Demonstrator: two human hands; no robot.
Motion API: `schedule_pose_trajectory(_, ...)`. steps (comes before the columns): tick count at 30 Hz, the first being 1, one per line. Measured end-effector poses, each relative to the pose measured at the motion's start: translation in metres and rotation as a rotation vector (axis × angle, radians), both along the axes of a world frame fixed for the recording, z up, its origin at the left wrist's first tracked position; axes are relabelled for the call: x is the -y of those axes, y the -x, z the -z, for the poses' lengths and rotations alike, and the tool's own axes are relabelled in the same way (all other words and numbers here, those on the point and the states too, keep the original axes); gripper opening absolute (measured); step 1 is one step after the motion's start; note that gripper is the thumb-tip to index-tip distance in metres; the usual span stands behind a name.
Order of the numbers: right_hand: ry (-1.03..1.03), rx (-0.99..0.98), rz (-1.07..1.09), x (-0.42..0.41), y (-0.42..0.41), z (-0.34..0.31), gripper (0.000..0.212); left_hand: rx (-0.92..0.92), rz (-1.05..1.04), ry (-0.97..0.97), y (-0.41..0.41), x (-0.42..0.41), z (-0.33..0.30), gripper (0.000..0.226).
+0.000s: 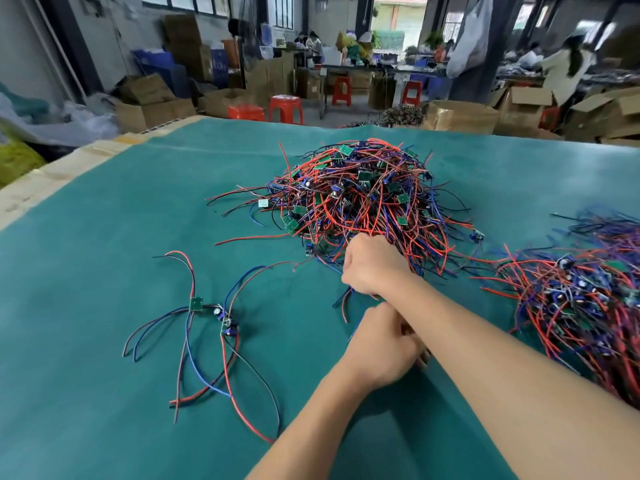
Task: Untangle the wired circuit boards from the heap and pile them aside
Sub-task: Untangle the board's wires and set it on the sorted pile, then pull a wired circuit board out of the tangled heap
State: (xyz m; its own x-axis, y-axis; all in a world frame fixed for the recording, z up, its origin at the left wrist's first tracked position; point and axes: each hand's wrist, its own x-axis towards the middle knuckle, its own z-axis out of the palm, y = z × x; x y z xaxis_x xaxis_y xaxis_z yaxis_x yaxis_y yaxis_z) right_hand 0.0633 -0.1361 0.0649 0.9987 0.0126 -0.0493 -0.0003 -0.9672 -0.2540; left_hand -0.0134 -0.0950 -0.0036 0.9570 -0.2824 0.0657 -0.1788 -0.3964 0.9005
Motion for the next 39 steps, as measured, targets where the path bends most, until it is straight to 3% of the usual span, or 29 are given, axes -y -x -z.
schedule_pose_trajectory(2,-0.048,-0.02,-0.004,0.011,-0.002,-0.001,0.018,-0.023,0.035,0.057,0.001,0.0,-0.003,0.004)
schedule_pose_trajectory(7,-0.247,0.13,0.079,0.052,0.008,-0.021,0.011,-0.101,0.138,0.215,0.005,0.001,-0.005,0.021)
schedule_pose_trajectory(13,-0.794,0.324,0.271,0.112,0.049,-0.033,0.012,-0.152,0.001,0.412,0.004,0.0,-0.01,0.025)
schedule_pose_trajectory(16,-1.097,0.258,0.239,0.122,0.082,-0.015,0.017,-0.254,-0.052,0.602,0.002,0.001,-0.014,0.02)
schedule_pose_trajectory(19,-1.326,0.067,0.174,0.118,0.109,0.012,0.019,-0.343,-0.059,0.742,0.0,-0.003,-0.017,0.031)
schedule_pose_trajectory(22,-1.284,-0.051,0.096,0.109,0.117,0.028,0.021,-0.383,-0.095,0.824,-0.003,-0.006,-0.019,0.042)
schedule_pose_trajectory(25,-1.25,-0.161,-0.054,0.101,0.118,0.029,0.004,-0.405,-0.09,0.887,-0.002,-0.009,-0.022,0.034)
schedule_pose_trajectory(27,-1.207,-0.199,-0.109,0.099,0.119,0.029,0.007,-0.414,-0.037,0.876,-0.001,-0.011,-0.023,0.029)
schedule_pose_trajectory(29,-1.231,-0.151,-0.093,0.098,0.119,0.03,0.011,-0.405,0.036,0.804,0.001,-0.013,-0.025,0.03)
schedule_pose_trajectory(34,-1.22,0.213,0.122,0.108,0.109,0.036,0.022,-0.385,0.153,0.683,0.005,-0.011,-0.025,0.025)
schedule_pose_trajectory(36,-1.295,0.146,0.065,0.107,0.11,0.035,0.008,-0.401,0.213,0.664,0.006,-0.01,-0.024,0.028)
schedule_pose_trajectory(39,-1.405,-0.009,-0.051,0.101,0.112,0.036,0.024,-0.407,0.302,0.614,0.009,-0.011,-0.026,0.028)
